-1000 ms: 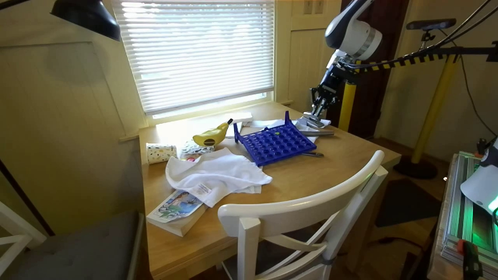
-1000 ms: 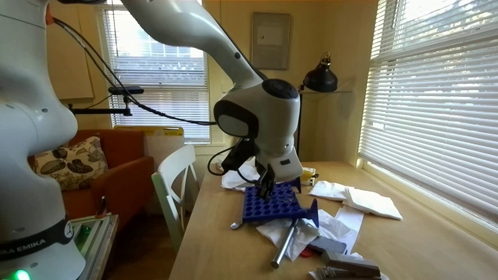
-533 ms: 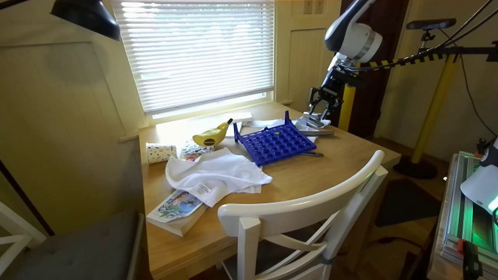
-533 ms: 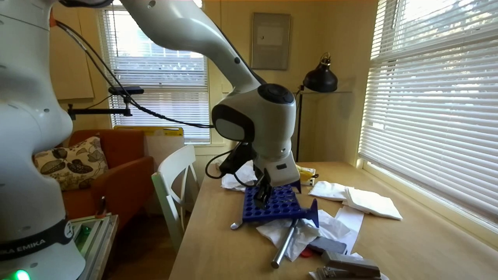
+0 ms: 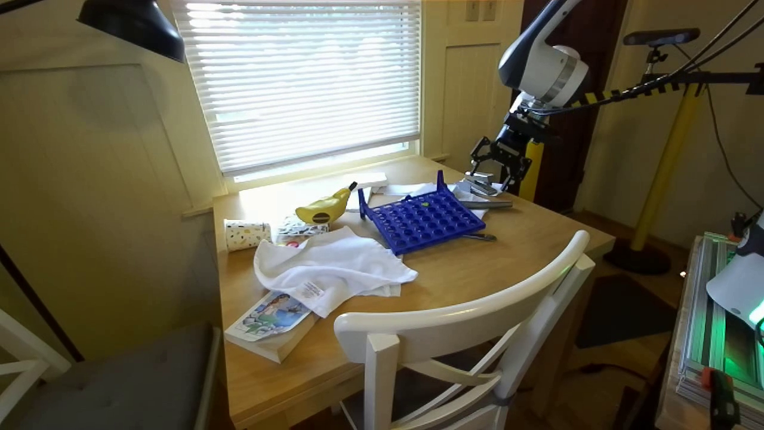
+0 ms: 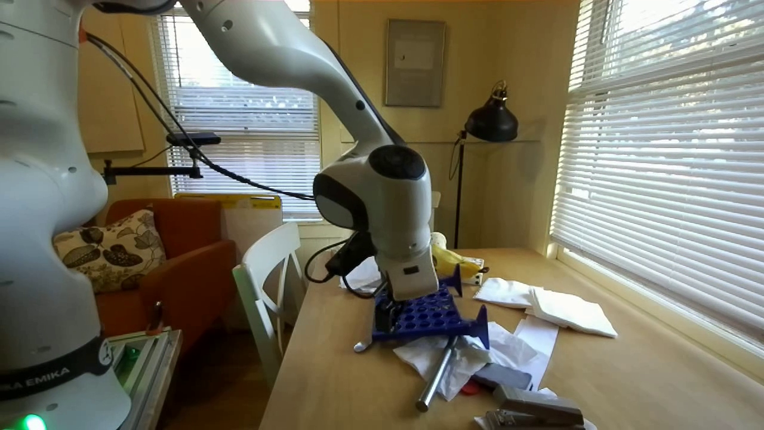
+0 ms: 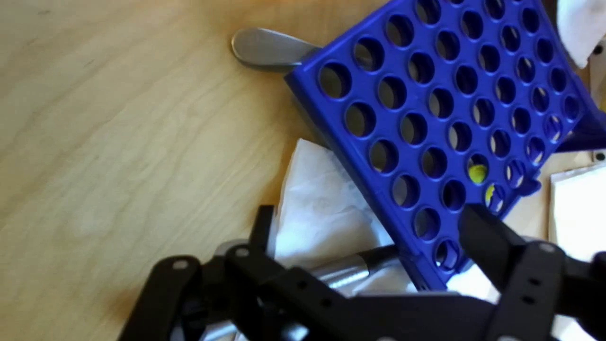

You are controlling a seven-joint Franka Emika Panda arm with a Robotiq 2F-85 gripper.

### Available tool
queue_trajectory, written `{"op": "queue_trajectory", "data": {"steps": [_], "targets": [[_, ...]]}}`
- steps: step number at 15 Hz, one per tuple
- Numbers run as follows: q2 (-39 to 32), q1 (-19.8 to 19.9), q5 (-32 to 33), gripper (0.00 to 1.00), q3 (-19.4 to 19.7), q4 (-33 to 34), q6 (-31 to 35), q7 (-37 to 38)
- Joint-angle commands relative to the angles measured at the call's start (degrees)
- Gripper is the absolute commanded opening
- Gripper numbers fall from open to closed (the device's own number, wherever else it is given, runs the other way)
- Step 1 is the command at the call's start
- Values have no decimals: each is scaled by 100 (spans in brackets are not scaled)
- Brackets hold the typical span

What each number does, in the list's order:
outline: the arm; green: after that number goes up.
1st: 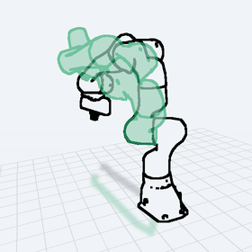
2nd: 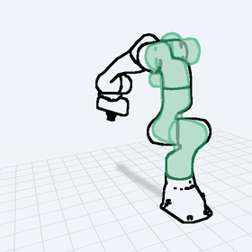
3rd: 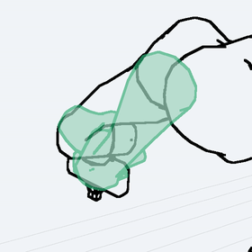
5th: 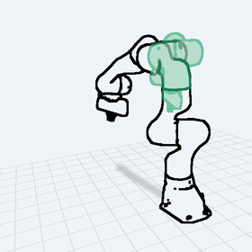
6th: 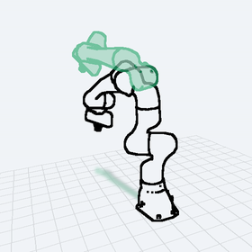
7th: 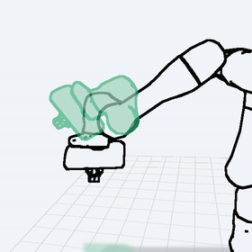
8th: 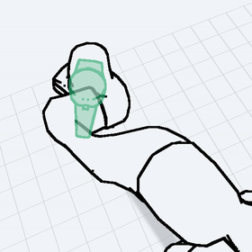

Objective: Place the object upwards

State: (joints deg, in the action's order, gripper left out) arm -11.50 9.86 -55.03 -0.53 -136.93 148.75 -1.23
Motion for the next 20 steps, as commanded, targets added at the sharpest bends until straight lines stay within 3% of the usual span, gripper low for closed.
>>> {"op": "queue_trajectory", "data": {"steps": [1,3,8,14,17,20], "targets": [[-1,-7,6,100,122,-141,-640,-1052],[-55,-26,67,100,180,-168,-803,-1545],[-68,-110,30,100,257,-144,-705,-1326],[-230,-30,-2223,100,-177,-189,369,-3107],[-358,-22,-3236,100,-297,-125,450,-4033],[-568,-72,-3737,100,-351,-70,408,-4676]]}}
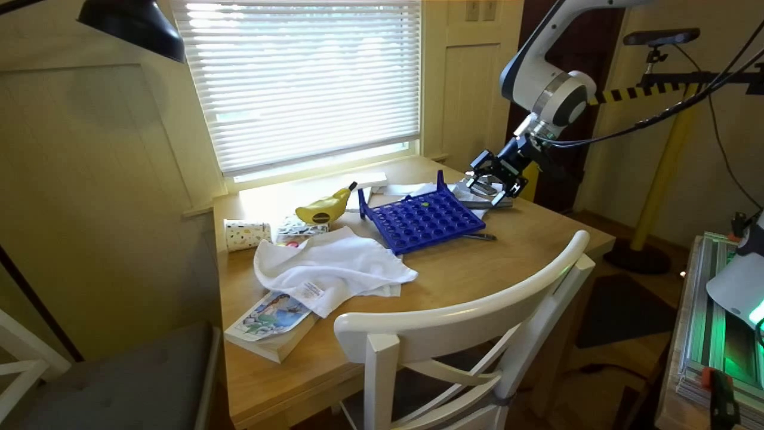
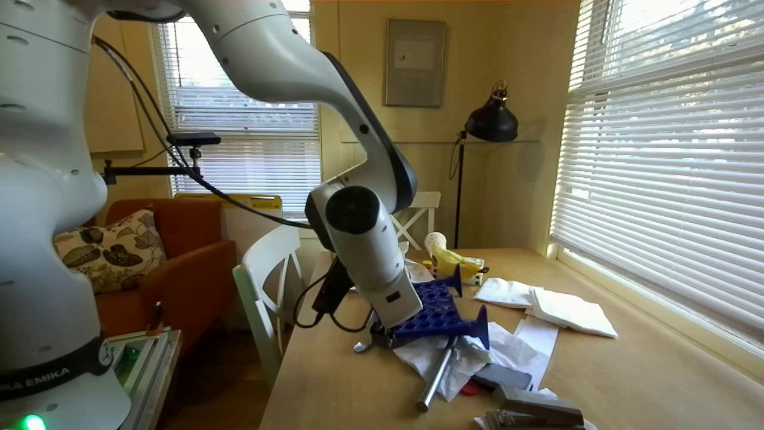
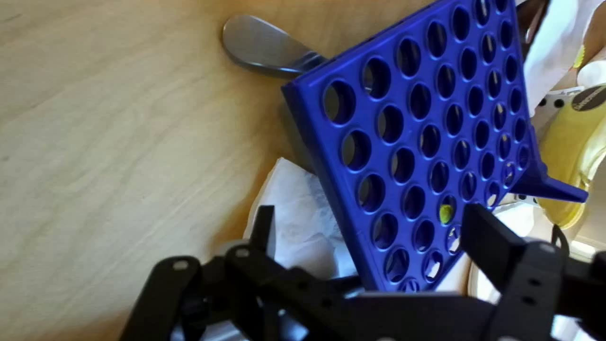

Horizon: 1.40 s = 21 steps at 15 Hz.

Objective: Place the object upwards

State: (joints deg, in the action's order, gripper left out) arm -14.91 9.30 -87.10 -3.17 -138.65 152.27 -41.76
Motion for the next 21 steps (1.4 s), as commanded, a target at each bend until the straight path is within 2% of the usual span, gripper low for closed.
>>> {"op": "queue_trajectory", "data": {"steps": [1,3,4,5,9,16,21], "targets": [[-288,-27,-614,100,-103,109,47,-784],[-468,-45,-723,100,-139,173,64,-999],[-546,-86,-661,100,-152,187,175,-866],[-318,-10,-474,100,-119,32,14,-742],[-366,-8,-470,100,-123,36,21,-742],[-600,6,-1275,100,-284,188,-303,-1800],[-774,-21,-1399,100,-320,245,-399,-2122]]}}
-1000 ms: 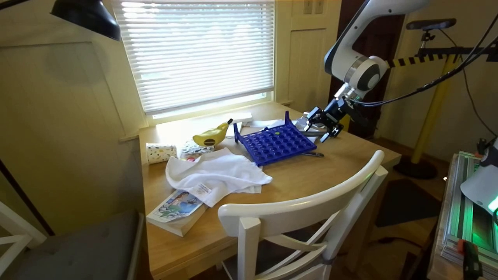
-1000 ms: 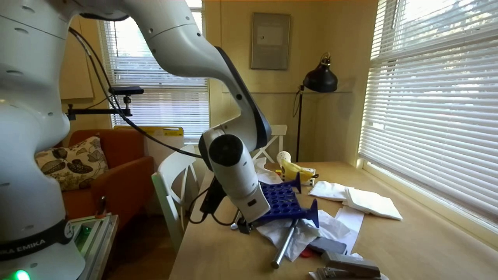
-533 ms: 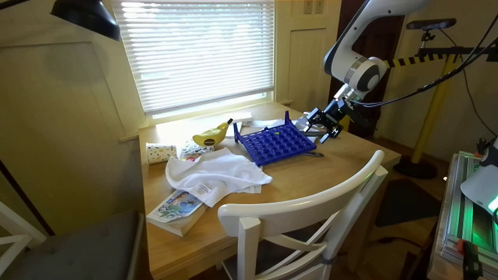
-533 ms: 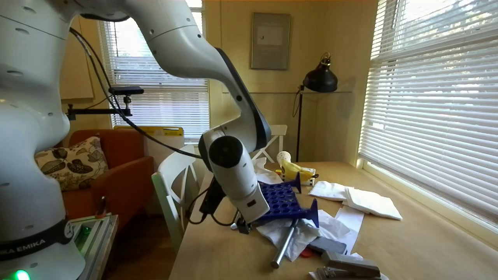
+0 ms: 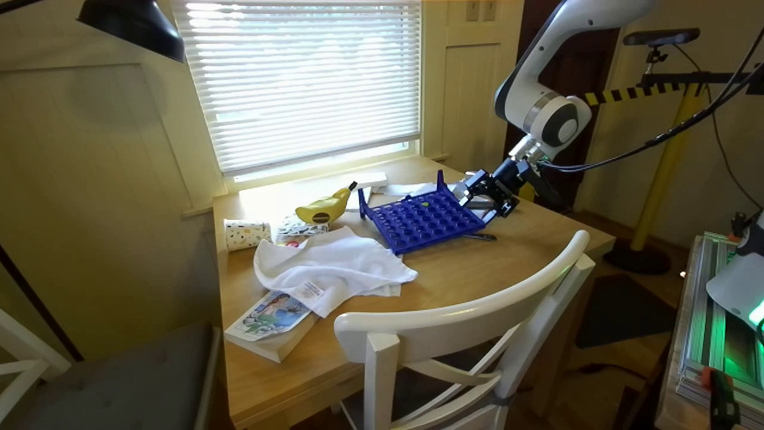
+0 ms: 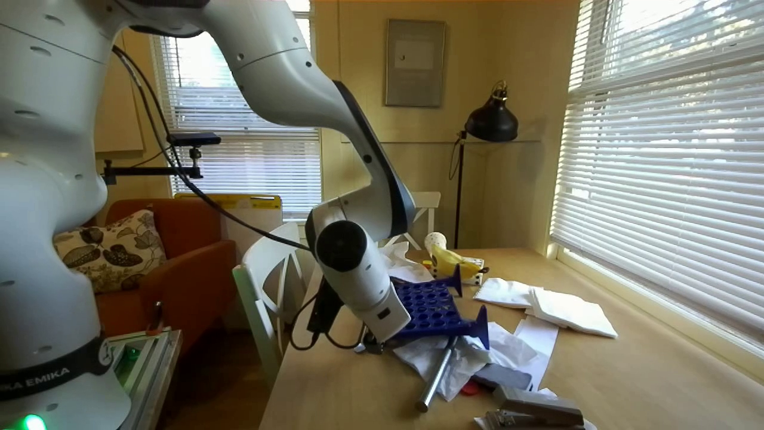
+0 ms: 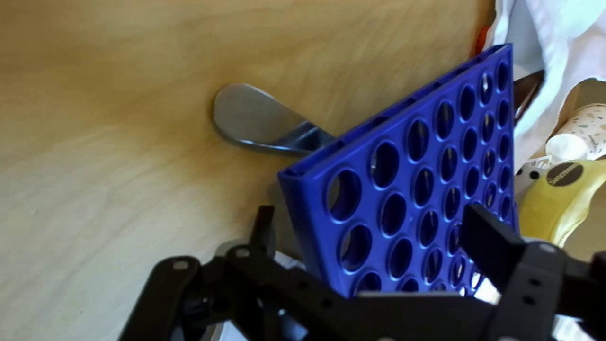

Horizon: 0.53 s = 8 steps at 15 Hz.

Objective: Place the object upwards

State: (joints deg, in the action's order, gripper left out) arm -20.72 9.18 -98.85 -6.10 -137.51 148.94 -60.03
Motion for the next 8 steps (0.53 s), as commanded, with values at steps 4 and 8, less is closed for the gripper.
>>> {"op": "queue_trajectory", "data": {"steps": [4,8], "targets": [[-329,8,-369,100,-44,188,-205,-553],[-419,0,-683,59,-59,267,-222,-799]]}}
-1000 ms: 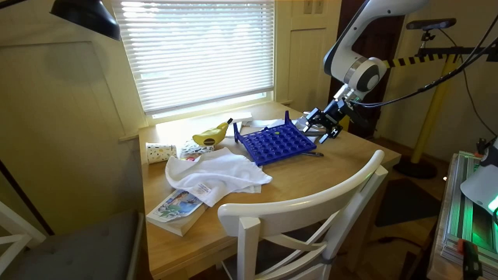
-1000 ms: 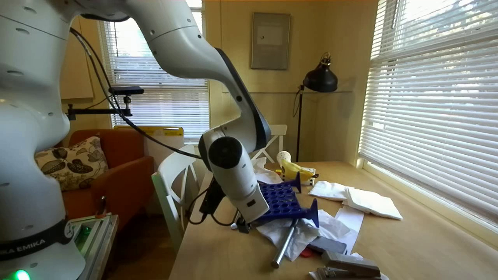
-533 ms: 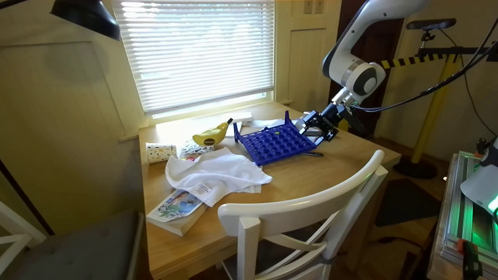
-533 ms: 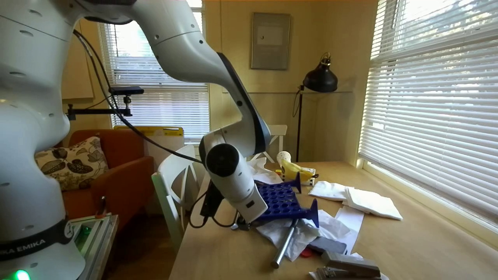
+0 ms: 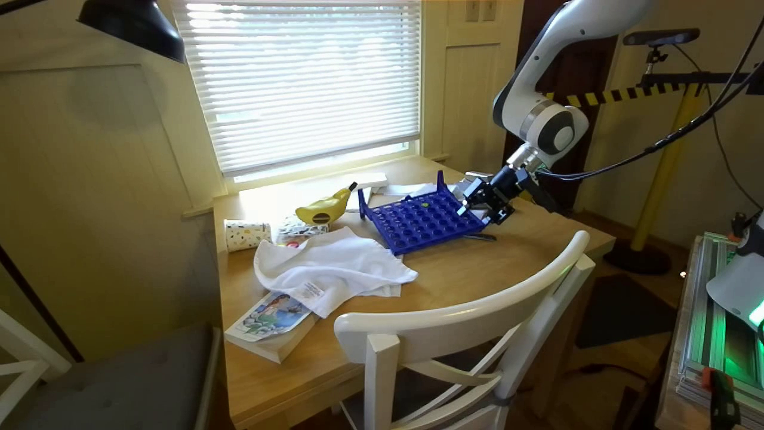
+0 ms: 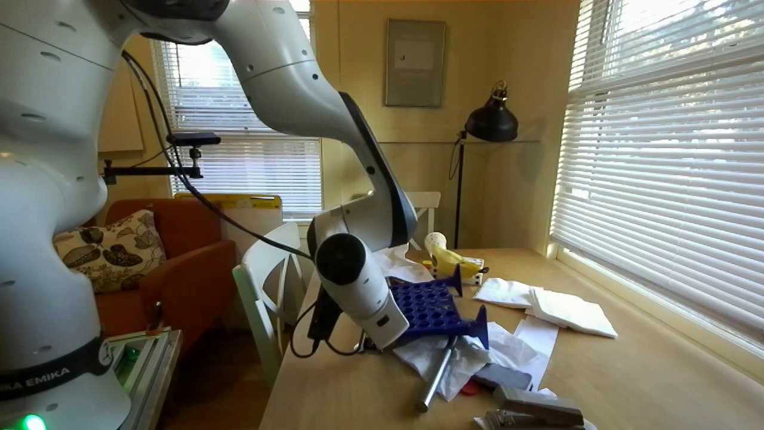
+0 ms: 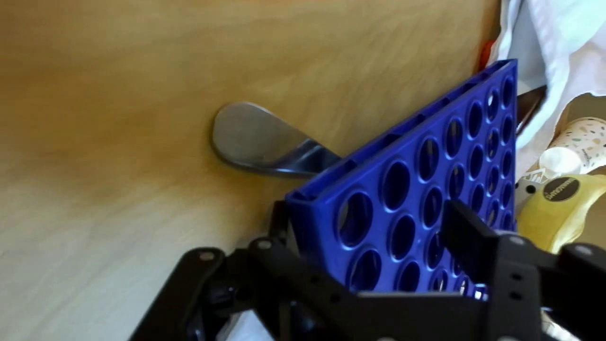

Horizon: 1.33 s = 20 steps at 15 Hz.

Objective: Place the object upwards

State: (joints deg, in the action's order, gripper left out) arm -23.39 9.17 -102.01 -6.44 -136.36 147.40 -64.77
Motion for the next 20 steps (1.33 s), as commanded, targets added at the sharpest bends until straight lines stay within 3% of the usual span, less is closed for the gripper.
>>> {"op": "queue_trajectory", "data": {"steps": [1,2,3,7,13,20], "targets": [[-162,6,-439,51,-26,169,-87,-392],[-158,14,-521,44,-27,175,-110,-461],[-113,-442,-617,38,441,170,-305,-425],[-71,-679,-832,11,741,162,-738,-432],[-68,-625,-537,6,992,182,-1818,234],[-213,-185,20,4,1415,485,-3822,1698]]}}
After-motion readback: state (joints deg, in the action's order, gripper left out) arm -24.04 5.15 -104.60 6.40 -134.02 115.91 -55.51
